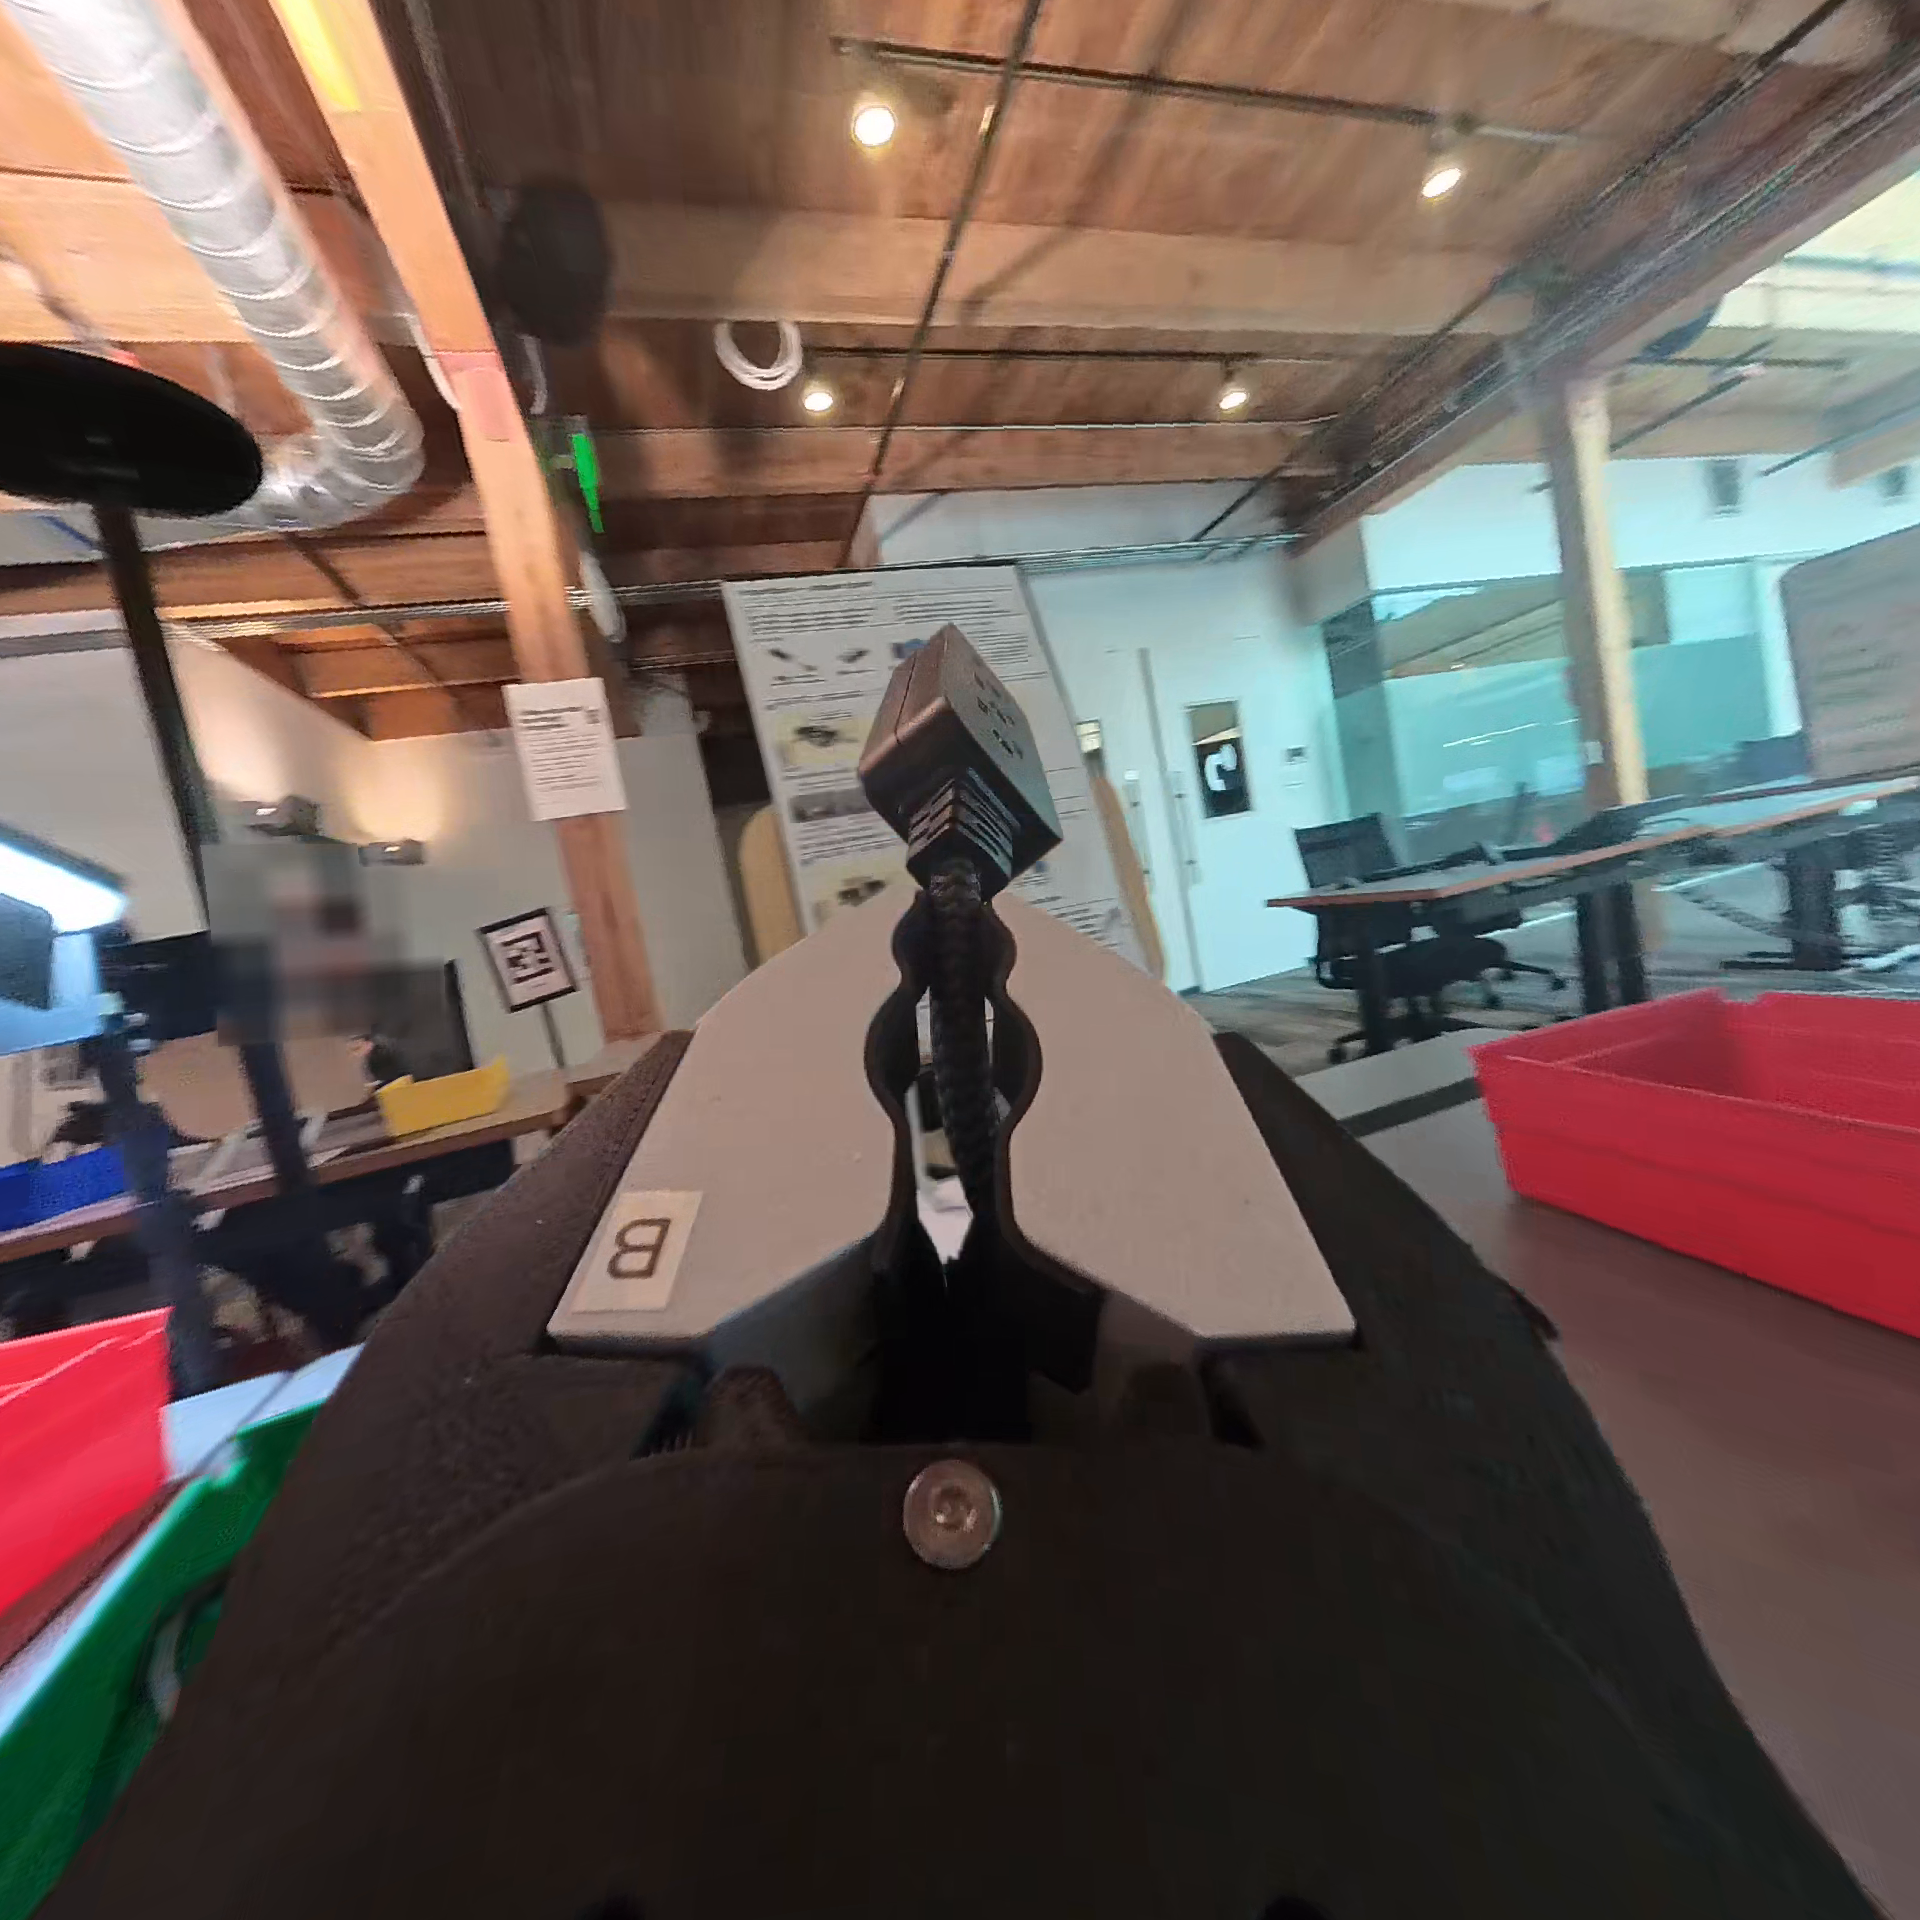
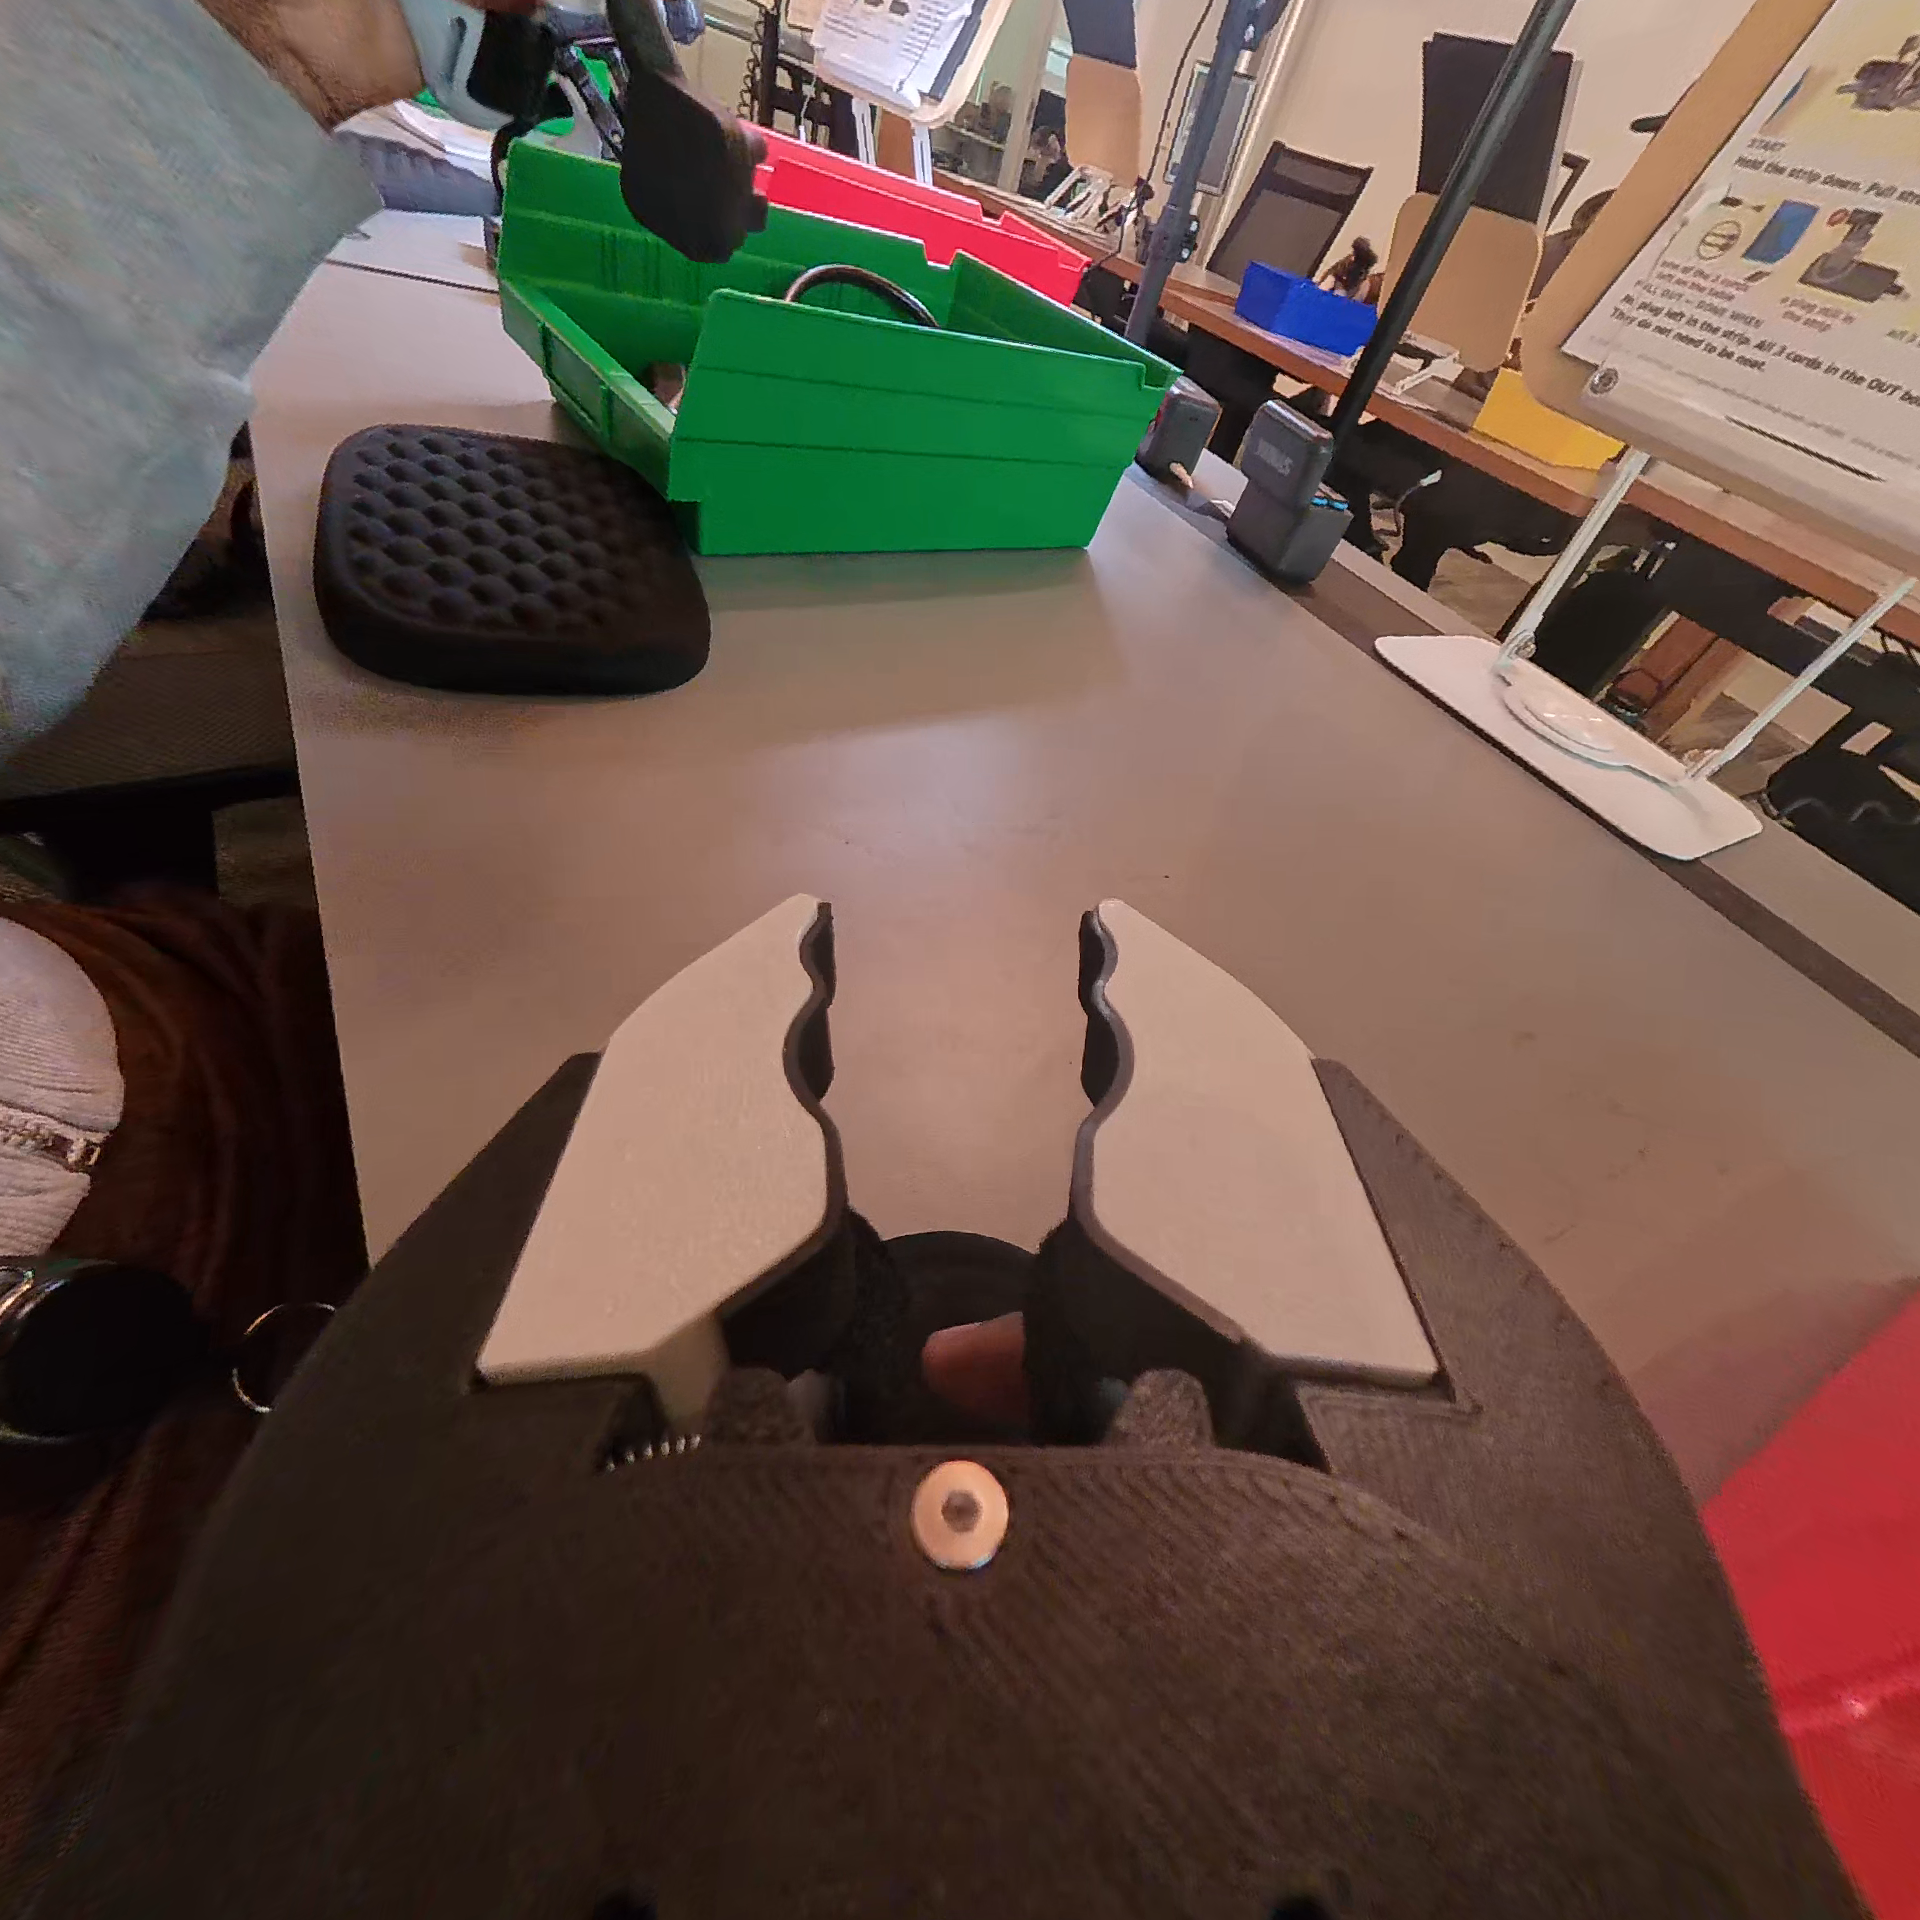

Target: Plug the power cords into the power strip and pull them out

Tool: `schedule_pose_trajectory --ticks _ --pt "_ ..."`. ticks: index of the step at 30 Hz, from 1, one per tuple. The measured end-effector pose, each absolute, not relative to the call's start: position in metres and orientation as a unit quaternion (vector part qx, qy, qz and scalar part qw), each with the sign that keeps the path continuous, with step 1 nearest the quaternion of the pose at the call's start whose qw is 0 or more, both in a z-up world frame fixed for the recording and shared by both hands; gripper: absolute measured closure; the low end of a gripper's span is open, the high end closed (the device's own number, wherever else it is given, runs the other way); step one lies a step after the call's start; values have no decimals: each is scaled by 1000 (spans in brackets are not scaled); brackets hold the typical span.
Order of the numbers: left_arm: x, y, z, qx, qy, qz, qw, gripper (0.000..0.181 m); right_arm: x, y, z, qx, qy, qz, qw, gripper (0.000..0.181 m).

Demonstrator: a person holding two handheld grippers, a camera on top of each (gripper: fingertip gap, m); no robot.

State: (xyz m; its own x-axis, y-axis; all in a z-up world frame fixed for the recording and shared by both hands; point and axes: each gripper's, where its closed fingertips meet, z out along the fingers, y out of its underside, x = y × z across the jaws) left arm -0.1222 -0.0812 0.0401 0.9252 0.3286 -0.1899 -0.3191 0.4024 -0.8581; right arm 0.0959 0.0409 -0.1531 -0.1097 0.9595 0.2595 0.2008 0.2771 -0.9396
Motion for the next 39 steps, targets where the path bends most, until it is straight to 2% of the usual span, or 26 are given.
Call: schedule_pose_trajectory --ticks 11,16,20,26,29,31,32,37,39 --pt "-62 -29 8 -533 40 124 836 174 94 44 -153 -468 -629 397 478 130" --pt "-37 -6 -8 -547 54 54 833 174 91 51 -138 -482 -585 428 492 112" --pt "-8 8 -20 -545 85 14 834 174 77 35 -99 -466 -493 540 498 99" --pt "49 14 -33 -523 188 12 831 174 60 26 -47 -437 -299 754 388 87" --pt "63 14 -42 -523 213 19 825 173 68 33 -22 -386 -220 824 350 103" --pt "69 13 -49 -522 227 30 822 173 70 41 -15 -379 -189 834 354 119" --pt "71 11 -50 -517 229 34 824 173 69 41 -14 -375 -195 831 362 133" --pt "69 6 -57 -521 228 26 822 172 68 23 -5 -346 -284 801 398 144" --pt "69 1 -61 -532 249 -3 809 157 69 18 0 -334 -318 787 410 153"
